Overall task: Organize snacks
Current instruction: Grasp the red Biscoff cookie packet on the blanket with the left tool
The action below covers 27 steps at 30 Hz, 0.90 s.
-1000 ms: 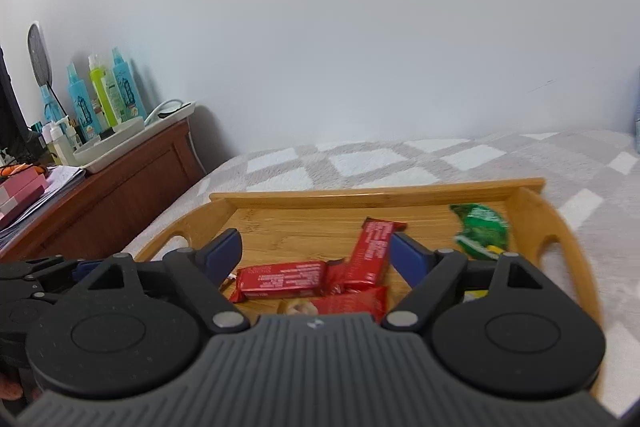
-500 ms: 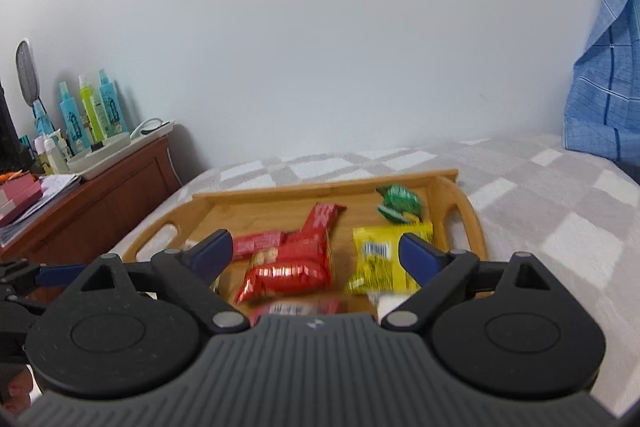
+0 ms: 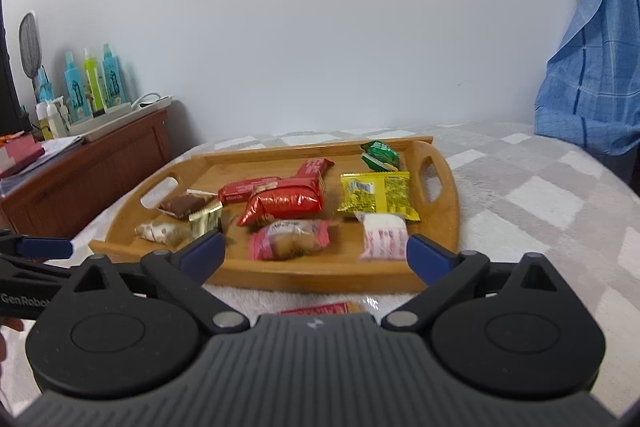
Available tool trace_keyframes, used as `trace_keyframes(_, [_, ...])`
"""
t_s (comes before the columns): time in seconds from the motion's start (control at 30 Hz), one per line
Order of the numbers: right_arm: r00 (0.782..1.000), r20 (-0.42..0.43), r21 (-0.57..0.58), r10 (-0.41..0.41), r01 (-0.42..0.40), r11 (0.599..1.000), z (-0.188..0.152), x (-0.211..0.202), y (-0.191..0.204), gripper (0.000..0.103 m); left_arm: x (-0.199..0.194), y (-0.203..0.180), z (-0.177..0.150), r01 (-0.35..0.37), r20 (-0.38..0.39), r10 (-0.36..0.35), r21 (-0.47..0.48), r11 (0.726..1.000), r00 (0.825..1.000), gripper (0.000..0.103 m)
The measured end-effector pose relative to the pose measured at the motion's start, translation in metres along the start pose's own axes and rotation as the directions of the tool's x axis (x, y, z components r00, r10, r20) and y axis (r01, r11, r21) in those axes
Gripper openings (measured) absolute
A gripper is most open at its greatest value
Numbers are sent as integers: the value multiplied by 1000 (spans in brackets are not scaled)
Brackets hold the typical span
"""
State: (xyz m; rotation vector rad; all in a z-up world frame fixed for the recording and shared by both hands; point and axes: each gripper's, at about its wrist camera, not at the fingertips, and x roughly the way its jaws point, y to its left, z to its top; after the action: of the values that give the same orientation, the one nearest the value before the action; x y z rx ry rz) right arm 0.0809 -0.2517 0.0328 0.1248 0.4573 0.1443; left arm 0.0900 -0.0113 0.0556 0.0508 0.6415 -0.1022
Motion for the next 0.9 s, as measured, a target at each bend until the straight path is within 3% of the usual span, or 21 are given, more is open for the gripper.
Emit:
trace_keyframes(0.33, [999, -32, 53, -37, 39, 998, -13, -3, -5, 103, -31, 22, -24, -39, 33, 41, -46, 998, 999, 99])
trace_keyframes(0.6, [995, -58, 17, -86, 87, 996, -24, 2, 2, 103, -23, 49, -51, -119, 34, 120, -33, 992, 992, 100])
trace_keyframes(0.73, [992, -65, -6, -104, 104, 995, -29, 7, 8, 103, -12, 60, -61, -123, 1, 123, -33, 992, 992, 101])
trace_keyframes(0.9, [990, -65, -17, -126, 125, 992, -35, 17, 12, 103, 1, 68, -70, -71, -38, 71, -19, 997, 997, 101])
